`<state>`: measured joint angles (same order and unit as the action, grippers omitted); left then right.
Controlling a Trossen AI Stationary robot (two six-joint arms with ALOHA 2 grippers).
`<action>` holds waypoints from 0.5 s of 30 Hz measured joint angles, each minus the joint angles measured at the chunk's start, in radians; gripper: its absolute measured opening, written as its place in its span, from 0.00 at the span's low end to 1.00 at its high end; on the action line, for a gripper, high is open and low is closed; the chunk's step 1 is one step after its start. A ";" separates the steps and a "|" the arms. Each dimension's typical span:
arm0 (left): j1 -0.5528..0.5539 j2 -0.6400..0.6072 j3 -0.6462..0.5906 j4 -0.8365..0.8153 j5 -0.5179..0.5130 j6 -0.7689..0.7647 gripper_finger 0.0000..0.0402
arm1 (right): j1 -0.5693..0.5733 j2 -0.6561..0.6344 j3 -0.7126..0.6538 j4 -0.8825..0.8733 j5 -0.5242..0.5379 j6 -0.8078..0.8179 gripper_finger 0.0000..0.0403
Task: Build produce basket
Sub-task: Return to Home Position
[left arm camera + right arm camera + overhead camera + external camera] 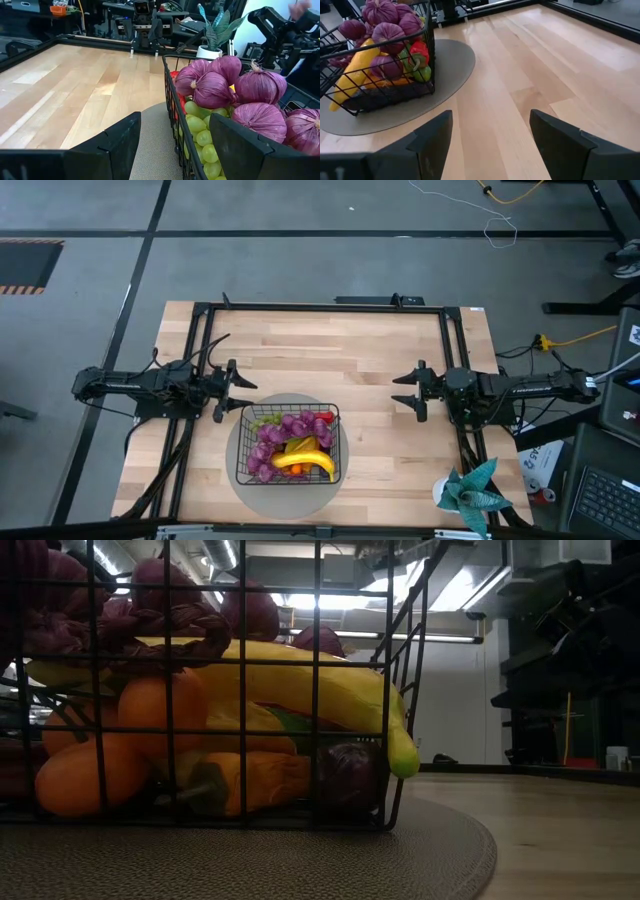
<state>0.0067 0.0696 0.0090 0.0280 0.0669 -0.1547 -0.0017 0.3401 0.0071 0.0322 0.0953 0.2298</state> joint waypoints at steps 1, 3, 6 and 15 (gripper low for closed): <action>0.000 0.000 0.000 0.000 0.000 0.000 0.58 | 0.000 0.000 0.000 0.000 0.000 0.002 0.67; 0.000 0.000 0.000 0.000 0.000 0.000 0.58 | 0.000 0.000 0.000 0.000 -0.001 0.000 0.67; 0.000 0.000 0.000 0.000 0.000 0.000 0.58 | 0.000 -0.001 0.000 0.000 -0.002 0.000 0.67; 0.000 0.000 -0.001 0.005 0.001 0.000 0.58 | 0.006 -0.199 0.000 -0.001 -0.018 -0.078 0.67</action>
<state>0.0071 0.0696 0.0082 0.0330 0.0677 -0.1543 0.0040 0.1407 0.0073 0.0311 0.0771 0.1521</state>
